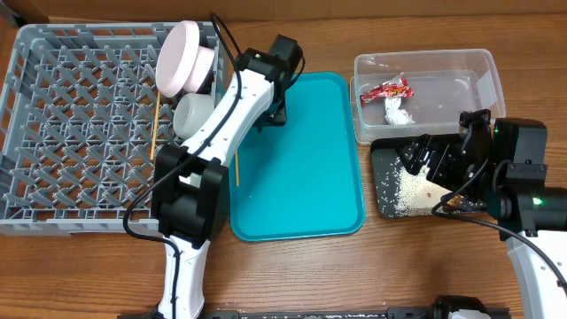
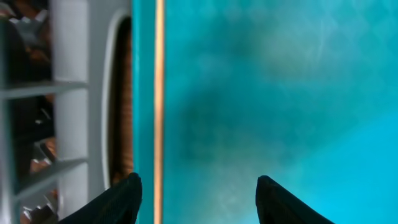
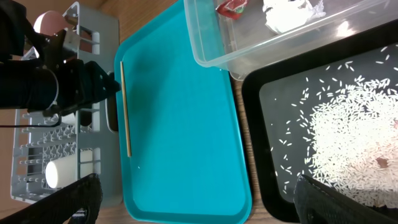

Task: Sort waste into correct bins and load items into the dishwasher
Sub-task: 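Move the left gripper back toward the remaining chopstick on the tray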

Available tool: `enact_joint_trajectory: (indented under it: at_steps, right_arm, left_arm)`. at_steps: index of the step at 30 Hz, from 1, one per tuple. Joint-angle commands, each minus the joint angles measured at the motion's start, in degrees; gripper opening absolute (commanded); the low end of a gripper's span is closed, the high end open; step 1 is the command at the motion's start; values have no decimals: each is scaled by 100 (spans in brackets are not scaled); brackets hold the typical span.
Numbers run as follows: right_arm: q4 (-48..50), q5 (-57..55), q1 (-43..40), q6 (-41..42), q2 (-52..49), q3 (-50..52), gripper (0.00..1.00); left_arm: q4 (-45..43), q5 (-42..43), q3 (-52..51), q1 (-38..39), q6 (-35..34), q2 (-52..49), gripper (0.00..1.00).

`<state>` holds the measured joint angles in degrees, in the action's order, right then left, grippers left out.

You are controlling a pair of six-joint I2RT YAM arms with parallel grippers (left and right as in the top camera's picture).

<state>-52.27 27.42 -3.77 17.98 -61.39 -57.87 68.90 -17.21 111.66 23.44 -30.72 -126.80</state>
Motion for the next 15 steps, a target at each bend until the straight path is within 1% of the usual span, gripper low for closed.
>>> enact_joint_trajectory:
  at_steps: [1, 4, 6, 7, 15]
  right_arm:
    - [28, -42, -26, -24, 46, -109, 100]
    - [28, -42, -26, -24, 46, -109, 100]
    - [28, -42, -26, -24, 46, -109, 100]
    - [28, -42, -26, -24, 46, -109, 100]
    - [28, -42, -26, -24, 46, -109, 100]
  left_arm:
    - [-177, -214, 2, -210, -151, -103, 63]
    - [-240, -131, 2, -310, -55, -195, 64]
    - [-385, 66, 2, -345, 407, -304, 65]
    - [-400, 94, 2, -345, 529, -345, 65]
    - [-404, 26, -2, -420, 544, -776, 64]
